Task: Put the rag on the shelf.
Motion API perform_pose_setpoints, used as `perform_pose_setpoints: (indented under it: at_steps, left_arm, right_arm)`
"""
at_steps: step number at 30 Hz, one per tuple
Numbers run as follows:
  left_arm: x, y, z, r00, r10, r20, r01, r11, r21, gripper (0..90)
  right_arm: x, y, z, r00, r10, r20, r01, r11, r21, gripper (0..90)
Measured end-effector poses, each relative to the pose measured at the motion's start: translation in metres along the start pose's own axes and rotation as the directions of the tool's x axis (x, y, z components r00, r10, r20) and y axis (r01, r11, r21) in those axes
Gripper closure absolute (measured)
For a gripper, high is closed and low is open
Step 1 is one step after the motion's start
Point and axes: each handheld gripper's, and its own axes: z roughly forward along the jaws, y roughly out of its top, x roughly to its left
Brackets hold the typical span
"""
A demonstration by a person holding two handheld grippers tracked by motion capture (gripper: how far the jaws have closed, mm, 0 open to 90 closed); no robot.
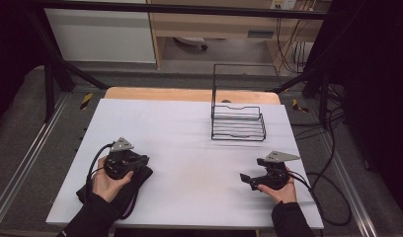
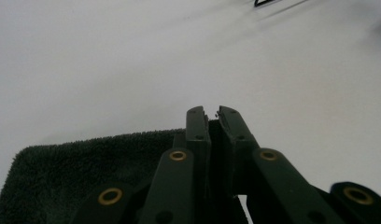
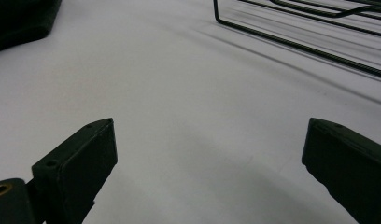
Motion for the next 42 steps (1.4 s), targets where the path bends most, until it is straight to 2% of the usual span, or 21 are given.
perform_pose_setpoints:
  at_steps: [1, 2, 3, 4, 7, 9, 13, 18, 22, 23, 26, 28, 29, 32, 36, 38, 39, 40, 41, 42]
  left_arm:
    - [0.000, -0.002, 0.002, 1.0000, 0.002, -0.009, -0.002, 1.0000, 0.009, 81.1]
    - [0.000, -0.004, 0.008, 0.9989, 0.032, -0.036, -0.030, 0.9982, 0.052, 79.9]
    - [0.000, -0.004, 0.008, 0.9989, 0.032, -0.036, -0.030, 0.9982, 0.052, 78.5]
    - [-0.001, -0.004, 0.011, 0.9972, 0.051, -0.054, -0.047, 0.9957, 0.080, 78.5]
    - [-0.002, -0.006, 0.019, 0.9969, 0.069, -0.038, -0.064, 0.9906, 0.121, 66.7]
    - [-0.004, -0.008, 0.023, 0.9955, 0.084, -0.044, -0.077, 0.9868, 0.143, 59.7]
    - [-0.008, -0.010, 0.022, 0.9947, 0.091, -0.047, -0.083, 0.9848, 0.152, 57.8]
    - [-0.012, -0.016, 0.030, 0.9888, 0.116, -0.094, -0.098, 0.9801, 0.173, 55.8]
    - [-0.010, -0.017, 0.028, 0.9895, 0.115, -0.088, -0.099, 0.9809, 0.167, 61.4]
    - [-0.009, -0.017, 0.027, 0.9892, 0.121, -0.084, -0.105, 0.9804, 0.167, 67.5]
    - [-0.007, -0.019, 0.025, 0.9920, 0.106, -0.068, -0.094, 0.9827, 0.159, 78.7]
    - [-0.008, -0.019, 0.024, 0.9910, 0.116, -0.067, -0.105, 0.9818, 0.158, 81.4]
    - [-0.010, -0.018, 0.023, 0.9888, 0.130, -0.073, -0.117, 0.9799, 0.161, 82.7]
    - [-0.012, -0.013, 0.017, 0.9753, 0.195, -0.105, -0.173, 0.9677, 0.183, 85.1]
    - [-0.003, -0.008, 0.004, 0.9730, 0.184, -0.139, -0.159, 0.9722, 0.172, 85.8]
    - [0.003, -0.007, -0.004, 0.9665, 0.192, -0.171, -0.162, 0.9715, 0.173, 85.9]
    - [0.009, -0.006, -0.011, 0.9612, 0.200, -0.190, -0.166, 0.9701, 0.176, 85.8]
    - [0.009, -0.006, -0.011, 0.9612, 0.200, -0.190, -0.166, 0.9701, 0.176, 85.8]
    - [0.013, -0.006, -0.015, 0.9679, 0.183, -0.172, -0.155, 0.9742, 0.164, 85.8]
    - [0.014, -0.006, -0.015, 0.9713, 0.176, -0.160, -0.152, 0.9766, 0.152, 85.7]
  right_arm:
    - [0.000, 0.000, 0.000, 1.0000, -0.003, 0.001, 0.003, 1.000, 0.000, 3.9]
    - [-0.001, 0.000, 0.000, 1.0000, -0.002, 0.000, 0.002, 1.000, 0.003, 3.9]
    - [-0.001, 0.000, 0.001, 1.0000, -0.004, 0.000, 0.004, 1.000, 0.003, 3.8]
    - [-0.001, 0.000, 0.001, 1.0000, -0.004, 0.000, 0.004, 1.000, 0.003, 3.8]
    - [0.000, 0.000, 0.000, 1.0000, 0.001, 0.001, -0.001, 1.000, 0.002, 3.9]
    - [0.000, 0.000, -0.001, 1.0000, -0.001, 0.001, 0.001, 1.000, -0.005, 3.9]
    - [0.000, 0.000, -0.001, 1.0000, -0.002, 0.001, 0.002, 1.000, 0.000, 3.9]
    - [0.000, 0.000, 0.000, 1.0000, -0.006, 0.000, 0.006, 1.000, 0.001, 4.0]
    - [0.001, 0.000, 0.000, 1.0000, -0.007, -0.001, 0.007, 1.000, 0.000, 4.2]
    - [0.002, 0.001, 0.000, 1.0000, -0.007, -0.006, 0.007, 1.000, -0.006, 4.4]
    - [0.006, 0.003, 0.002, 0.9998, -0.016, -0.015, 0.016, 1.000, -0.007, 5.0]
    - [0.009, 0.004, 0.003, 0.9995, -0.022, -0.021, 0.022, 1.000, -0.005, 5.2]
    - [0.009, 0.004, 0.003, 0.9995, -0.022, -0.024, 0.022, 1.000, -0.001, 5.3]
    - [0.009, 0.004, 0.004, 0.9995, -0.026, -0.021, 0.026, 1.000, 0.000, 5.4]
    - [0.009, 0.004, 0.004, 0.9994, -0.026, -0.024, 0.026, 1.000, 0.001, 5.8]
    - [0.009, 0.004, 0.004, 0.9994, -0.026, -0.024, 0.026, 1.000, 0.000, 5.8]
    - [0.009, 0.004, 0.004, 0.9994, -0.025, -0.023, 0.025, 1.000, -0.001, 5.8]
    - [0.009, 0.004, 0.004, 0.9994, -0.025, -0.023, 0.025, 1.000, -0.001, 5.8]
    - [0.009, 0.004, 0.004, 0.9994, -0.025, -0.022, 0.025, 1.000, 0.000, 5.8]
    - [0.008, 0.004, 0.005, 0.9995, -0.024, -0.021, 0.024, 1.000, -0.001, 5.9]
